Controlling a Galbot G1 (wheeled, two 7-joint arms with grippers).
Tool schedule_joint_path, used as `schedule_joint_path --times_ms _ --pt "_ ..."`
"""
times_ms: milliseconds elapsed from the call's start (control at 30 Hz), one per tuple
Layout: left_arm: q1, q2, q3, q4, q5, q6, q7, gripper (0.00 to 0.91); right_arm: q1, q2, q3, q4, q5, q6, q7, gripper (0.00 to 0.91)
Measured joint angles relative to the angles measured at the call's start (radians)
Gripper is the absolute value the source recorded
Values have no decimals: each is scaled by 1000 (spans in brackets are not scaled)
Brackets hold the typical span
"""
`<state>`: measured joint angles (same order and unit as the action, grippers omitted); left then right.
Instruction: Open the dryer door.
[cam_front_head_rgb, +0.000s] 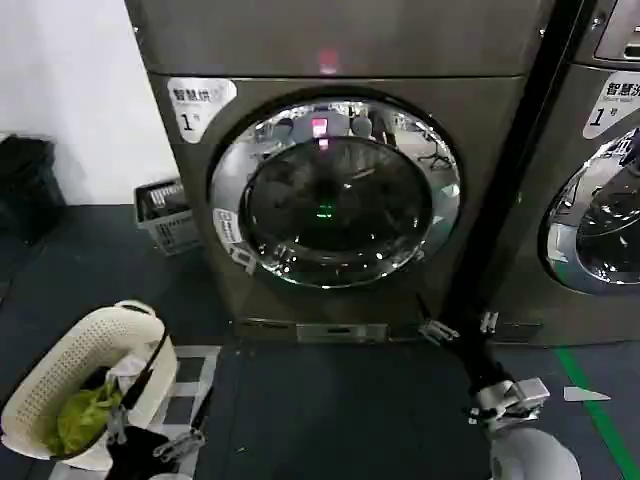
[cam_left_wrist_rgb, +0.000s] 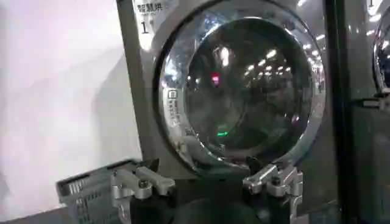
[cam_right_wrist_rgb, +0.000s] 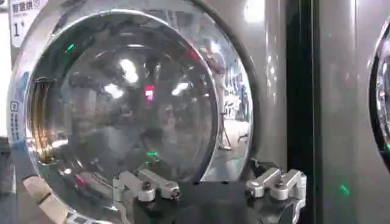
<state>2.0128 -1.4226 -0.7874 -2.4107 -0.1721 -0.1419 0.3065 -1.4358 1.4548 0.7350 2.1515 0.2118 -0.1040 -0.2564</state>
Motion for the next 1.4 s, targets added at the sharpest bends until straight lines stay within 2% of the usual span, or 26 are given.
schedule_joint_path --times_ms 233,433,700,867,1100,1400 --pt "-1 0 3 4 7 6 7 907 36 -35 14 -24 -8 6 -149 907" --pt "-3 4 10 2 5 12 8 907 118 -107 -19 -61 78 -17 -281 907" --pt "-6 12 17 -12 8 16 9 907 281 -241 -179 -135 114 -26 -300 907" --pt "-5 10 18 -20 15 18 9 907 415 -290 -307 -197 145 -75 -272 907" --pt "-5 8 35 -32 37 20 9 907 570 -276 -476 -289 146 -106 -240 907" --pt "2 8 50 -30 51 16 7 907 704 -208 -587 -433 142 -93 -259 907"
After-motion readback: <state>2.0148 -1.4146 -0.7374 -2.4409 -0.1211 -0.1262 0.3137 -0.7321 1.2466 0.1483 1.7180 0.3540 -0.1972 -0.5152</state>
